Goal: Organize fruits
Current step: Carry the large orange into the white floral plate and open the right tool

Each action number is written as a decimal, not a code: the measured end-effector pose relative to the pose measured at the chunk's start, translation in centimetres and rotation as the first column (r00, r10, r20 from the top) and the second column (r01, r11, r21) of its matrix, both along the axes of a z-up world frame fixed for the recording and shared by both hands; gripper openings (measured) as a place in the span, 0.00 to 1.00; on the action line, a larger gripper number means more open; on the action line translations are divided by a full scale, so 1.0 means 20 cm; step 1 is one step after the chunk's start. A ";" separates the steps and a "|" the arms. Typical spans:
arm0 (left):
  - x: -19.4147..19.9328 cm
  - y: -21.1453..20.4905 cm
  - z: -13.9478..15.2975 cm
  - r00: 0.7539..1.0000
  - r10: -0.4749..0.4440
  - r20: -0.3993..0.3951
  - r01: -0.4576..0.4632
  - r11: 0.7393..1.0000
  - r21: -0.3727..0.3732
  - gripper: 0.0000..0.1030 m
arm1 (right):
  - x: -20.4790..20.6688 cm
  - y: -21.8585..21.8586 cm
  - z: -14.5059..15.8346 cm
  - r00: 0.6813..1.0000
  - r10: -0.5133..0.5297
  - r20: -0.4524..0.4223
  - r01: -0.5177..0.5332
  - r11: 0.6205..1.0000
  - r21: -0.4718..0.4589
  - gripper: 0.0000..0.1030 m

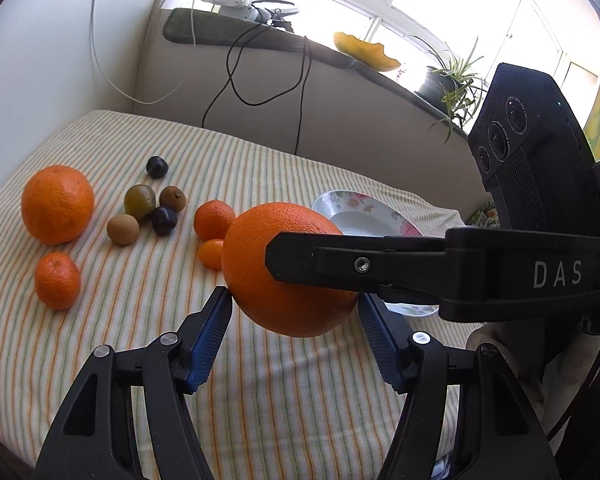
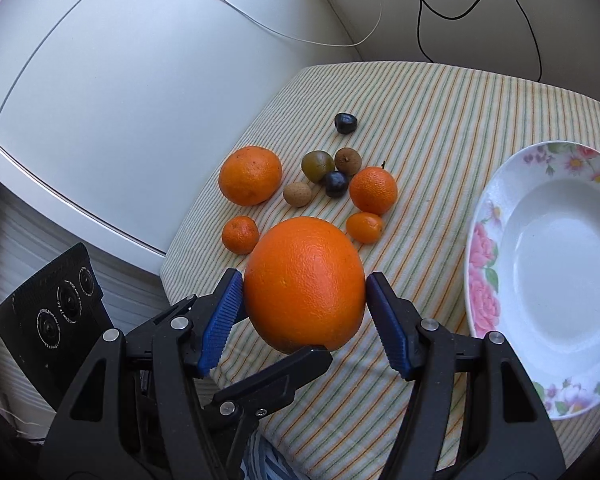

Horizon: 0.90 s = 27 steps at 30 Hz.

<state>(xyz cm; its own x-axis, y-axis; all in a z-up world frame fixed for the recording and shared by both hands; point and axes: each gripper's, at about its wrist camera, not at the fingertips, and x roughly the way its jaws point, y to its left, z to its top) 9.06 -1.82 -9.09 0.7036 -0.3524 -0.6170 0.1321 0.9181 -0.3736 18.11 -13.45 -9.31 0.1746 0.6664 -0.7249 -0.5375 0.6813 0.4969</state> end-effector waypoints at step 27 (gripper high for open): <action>0.44 -0.51 -0.02 0.980 -0.197 -0.039 0.196 0.980 -0.022 0.63 | 0.31 -0.67 0.01 0.967 -0.254 0.016 0.254 0.967 0.000 0.65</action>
